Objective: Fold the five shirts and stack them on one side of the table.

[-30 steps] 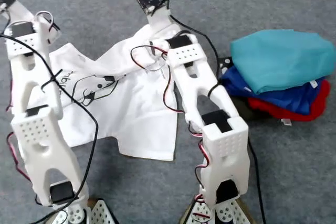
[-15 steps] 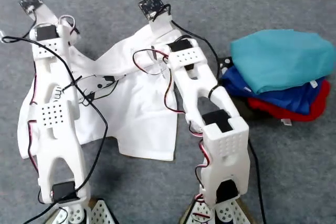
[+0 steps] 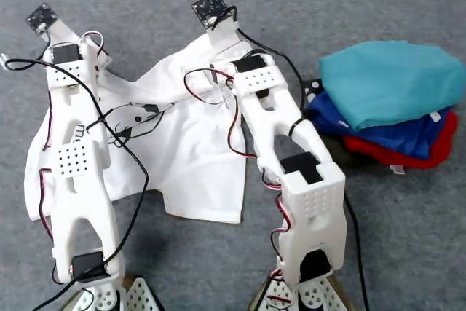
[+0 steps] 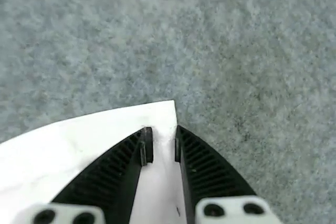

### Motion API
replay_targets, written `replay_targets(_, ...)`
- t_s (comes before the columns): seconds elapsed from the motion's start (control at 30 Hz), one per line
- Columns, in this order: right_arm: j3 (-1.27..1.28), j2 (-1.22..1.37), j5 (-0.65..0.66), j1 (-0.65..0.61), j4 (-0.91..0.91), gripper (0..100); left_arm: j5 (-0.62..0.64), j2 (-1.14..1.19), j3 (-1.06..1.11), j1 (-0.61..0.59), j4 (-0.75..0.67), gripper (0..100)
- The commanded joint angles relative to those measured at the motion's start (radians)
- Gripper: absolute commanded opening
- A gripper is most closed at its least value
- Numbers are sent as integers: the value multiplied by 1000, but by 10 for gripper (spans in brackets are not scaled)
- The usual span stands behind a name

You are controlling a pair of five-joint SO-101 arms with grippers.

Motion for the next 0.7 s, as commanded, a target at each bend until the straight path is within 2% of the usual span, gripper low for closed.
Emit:
replay_targets(0.0,-2,-13,9,16,-20,2,15,-24,-8,-17,-23,85)
replay_targets(0.13,-2,-13,9,16,-18,2,12,-24,-3,-17,-17,73)
replay_targets(0.23,-1,-13,43,16,-15,2,12,-24,-2,-17,-15,14)
replay_targets(0.57,-1,-13,49,21,-17,2,14,-33,-17,-25,-9,19)
replay_targets(0.67,-8,-15,49,25,-20,2,12,-88,-100,-38,86,19)
